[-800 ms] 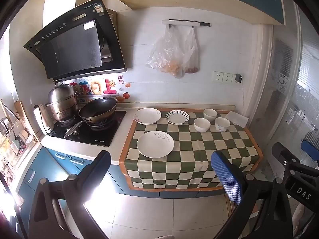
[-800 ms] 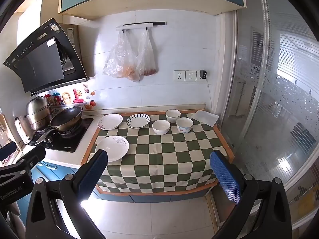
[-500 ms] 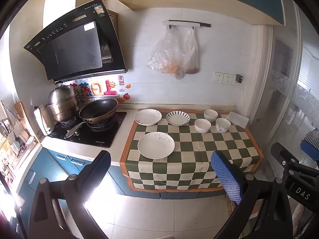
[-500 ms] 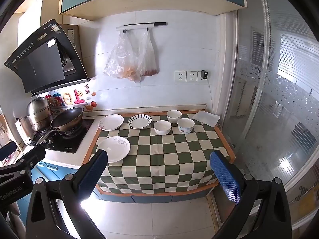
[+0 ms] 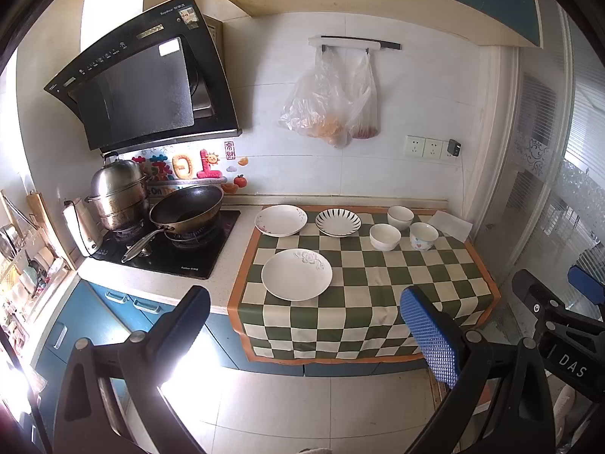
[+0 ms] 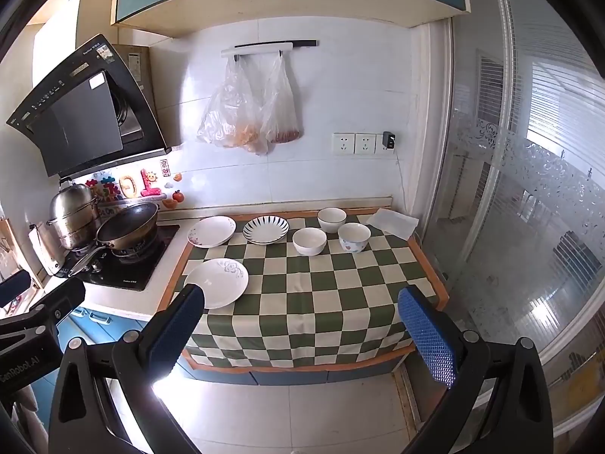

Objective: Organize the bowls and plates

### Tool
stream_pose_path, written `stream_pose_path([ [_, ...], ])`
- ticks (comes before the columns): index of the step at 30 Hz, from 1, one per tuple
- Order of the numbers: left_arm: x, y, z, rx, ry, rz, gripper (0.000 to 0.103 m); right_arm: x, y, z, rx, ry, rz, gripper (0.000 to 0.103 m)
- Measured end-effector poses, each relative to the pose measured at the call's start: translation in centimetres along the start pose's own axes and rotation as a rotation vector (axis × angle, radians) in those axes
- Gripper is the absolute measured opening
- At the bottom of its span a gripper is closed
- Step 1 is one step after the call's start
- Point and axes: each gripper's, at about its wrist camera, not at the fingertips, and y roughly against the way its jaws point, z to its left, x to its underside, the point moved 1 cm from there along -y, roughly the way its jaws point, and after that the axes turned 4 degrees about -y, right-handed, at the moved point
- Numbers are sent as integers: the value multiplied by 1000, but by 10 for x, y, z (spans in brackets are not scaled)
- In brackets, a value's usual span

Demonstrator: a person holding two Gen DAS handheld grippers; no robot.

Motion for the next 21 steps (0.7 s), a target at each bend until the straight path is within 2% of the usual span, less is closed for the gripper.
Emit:
stream_pose_path([
  [21, 2, -3, 5, -6, -4, -4, 103, 0, -4, 4, 1, 0, 1, 103],
])
